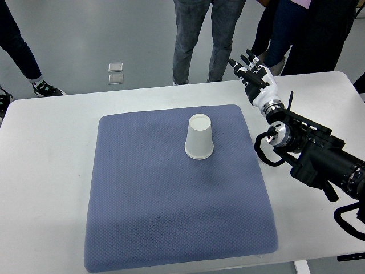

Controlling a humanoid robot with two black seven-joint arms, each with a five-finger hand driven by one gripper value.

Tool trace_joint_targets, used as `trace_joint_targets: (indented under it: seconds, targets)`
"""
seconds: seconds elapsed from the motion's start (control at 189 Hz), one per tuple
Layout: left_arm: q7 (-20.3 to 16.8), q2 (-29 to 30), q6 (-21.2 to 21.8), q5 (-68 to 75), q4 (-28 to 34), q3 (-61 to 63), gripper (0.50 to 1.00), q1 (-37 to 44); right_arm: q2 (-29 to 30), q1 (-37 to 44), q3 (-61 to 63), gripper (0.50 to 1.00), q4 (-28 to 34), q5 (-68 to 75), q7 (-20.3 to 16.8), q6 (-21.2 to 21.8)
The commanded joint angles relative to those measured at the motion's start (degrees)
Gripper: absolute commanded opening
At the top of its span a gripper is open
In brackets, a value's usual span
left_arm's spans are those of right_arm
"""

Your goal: Stack paper cups

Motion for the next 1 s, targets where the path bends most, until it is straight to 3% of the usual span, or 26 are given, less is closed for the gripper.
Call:
trace_joint_targets:
  seconds: [0.0, 0.996]
  targets:
    - [0.00, 0.00, 0.06, 0.02, -0.01, 0.00, 1.000, 0.00, -0.09, 0.00, 0.05, 0.917, -0.04, -0.01, 0.00, -0.09]
    - [0.00, 0.00, 0.06, 0.11, 0.16, 0.00, 1.000, 0.00, -0.70, 0.17, -0.03, 0.917, 0.40, 0.16, 0.00, -1.32]
